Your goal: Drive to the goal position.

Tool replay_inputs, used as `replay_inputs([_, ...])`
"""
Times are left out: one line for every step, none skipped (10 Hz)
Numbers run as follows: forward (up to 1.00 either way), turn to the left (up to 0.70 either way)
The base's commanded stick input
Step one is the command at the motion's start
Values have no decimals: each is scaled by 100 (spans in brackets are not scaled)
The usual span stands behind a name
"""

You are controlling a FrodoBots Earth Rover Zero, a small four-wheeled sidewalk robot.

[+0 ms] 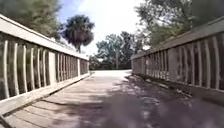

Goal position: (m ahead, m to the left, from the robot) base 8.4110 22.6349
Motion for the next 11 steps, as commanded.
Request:
replay_inputs([70,0])
replay_inputs([70,0])
replay_inputs([70,0])
replay_inputs([70,0])
replay_inputs([70,0])
replay_inputs([70,0])
replay_inputs([70,0])
replay_inputs([70,0])
replay_inputs([70,0])
replay_inputs([70,0])
replay_inputs([70,0])
